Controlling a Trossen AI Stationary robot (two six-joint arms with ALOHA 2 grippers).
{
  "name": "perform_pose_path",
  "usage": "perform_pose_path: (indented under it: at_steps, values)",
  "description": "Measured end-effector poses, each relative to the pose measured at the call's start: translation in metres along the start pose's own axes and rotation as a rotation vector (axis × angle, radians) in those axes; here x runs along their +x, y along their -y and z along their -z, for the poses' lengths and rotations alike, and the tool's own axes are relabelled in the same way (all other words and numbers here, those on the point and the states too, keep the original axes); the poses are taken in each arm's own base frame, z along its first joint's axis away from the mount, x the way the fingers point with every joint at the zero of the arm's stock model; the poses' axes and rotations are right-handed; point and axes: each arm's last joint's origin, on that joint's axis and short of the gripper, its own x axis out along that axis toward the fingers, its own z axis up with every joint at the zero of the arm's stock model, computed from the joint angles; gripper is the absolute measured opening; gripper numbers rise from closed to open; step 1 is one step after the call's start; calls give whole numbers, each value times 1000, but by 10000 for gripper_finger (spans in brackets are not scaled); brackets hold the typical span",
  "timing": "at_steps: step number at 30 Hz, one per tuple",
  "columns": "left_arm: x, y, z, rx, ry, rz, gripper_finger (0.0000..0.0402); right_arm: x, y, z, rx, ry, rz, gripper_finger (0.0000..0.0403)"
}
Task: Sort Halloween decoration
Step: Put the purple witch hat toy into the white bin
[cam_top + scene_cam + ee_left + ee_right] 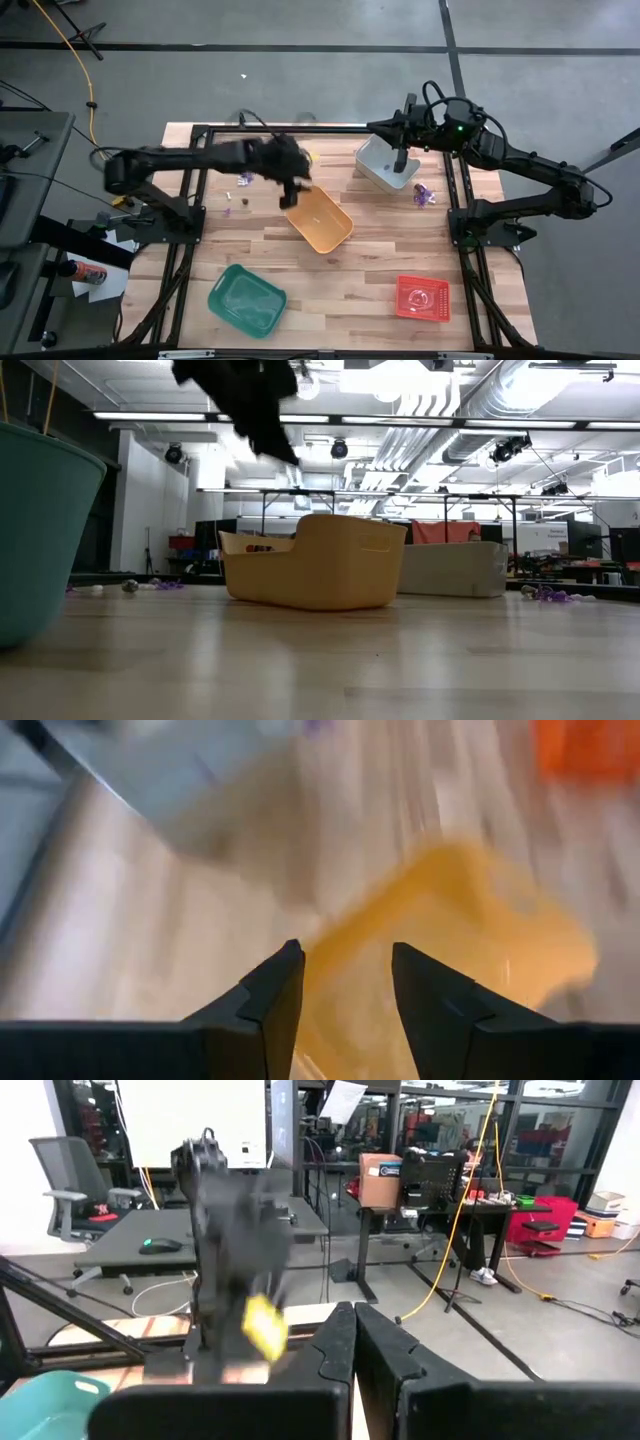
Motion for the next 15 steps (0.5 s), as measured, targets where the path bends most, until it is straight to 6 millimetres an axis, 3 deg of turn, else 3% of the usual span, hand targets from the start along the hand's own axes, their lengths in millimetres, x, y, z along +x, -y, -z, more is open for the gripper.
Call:
perform_pose_path:
  at_steps: [3, 8, 11, 15]
  values:
    - [-45, -11, -11, -64, 196, -28, 136, 0, 0, 3, 4, -29, -2, 0]
    - [-99, -11, -6, -119, 458, -42, 96, 0, 0, 8, 11, -75, -4, 0]
    - [-113, -4, 8, -147, 576, -39, 56, 0, -1, 9, 15, -92, -5, 0]
    - [-111, 2, 34, -218, 679, -18, 6, -1, -1, 12, 26, -118, -6, 0]
